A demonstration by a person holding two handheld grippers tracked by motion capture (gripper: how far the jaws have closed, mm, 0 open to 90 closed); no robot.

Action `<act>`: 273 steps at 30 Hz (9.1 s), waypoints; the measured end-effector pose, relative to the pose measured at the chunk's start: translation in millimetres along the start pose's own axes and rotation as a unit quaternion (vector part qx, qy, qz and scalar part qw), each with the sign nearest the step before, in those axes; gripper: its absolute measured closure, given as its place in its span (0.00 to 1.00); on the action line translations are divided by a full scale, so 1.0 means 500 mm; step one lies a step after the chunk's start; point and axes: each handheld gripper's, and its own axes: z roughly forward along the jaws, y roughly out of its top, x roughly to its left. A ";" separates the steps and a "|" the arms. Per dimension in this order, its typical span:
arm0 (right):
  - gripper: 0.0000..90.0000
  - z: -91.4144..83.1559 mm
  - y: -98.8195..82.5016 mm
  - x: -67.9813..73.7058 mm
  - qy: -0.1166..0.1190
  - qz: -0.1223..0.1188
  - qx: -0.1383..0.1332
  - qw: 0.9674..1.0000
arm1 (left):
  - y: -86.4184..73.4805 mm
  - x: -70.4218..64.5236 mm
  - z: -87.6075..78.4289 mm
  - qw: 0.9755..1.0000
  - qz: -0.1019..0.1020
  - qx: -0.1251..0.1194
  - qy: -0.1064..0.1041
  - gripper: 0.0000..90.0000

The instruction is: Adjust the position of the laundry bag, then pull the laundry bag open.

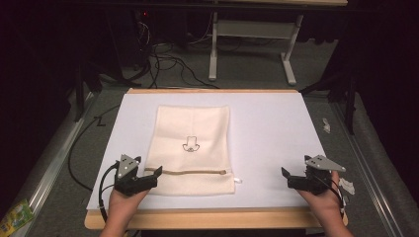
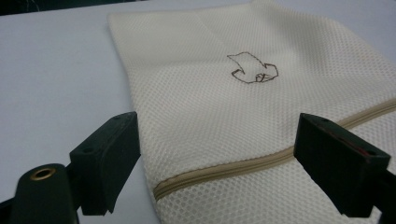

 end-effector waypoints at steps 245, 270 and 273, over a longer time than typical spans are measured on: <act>0.95 0.009 0.002 0.065 0.119 0.005 0.030 0.992 | 0.088 -0.535 0.288 0.970 0.055 0.050 -0.230 0.97; 0.95 0.006 0.004 0.071 0.128 0.006 0.027 0.991 | 0.085 -0.520 0.287 0.970 0.032 0.053 -0.236 0.97; 0.95 0.005 0.003 0.069 0.130 0.005 0.023 0.991 | 0.082 -0.524 0.290 0.968 0.017 0.054 -0.246 0.97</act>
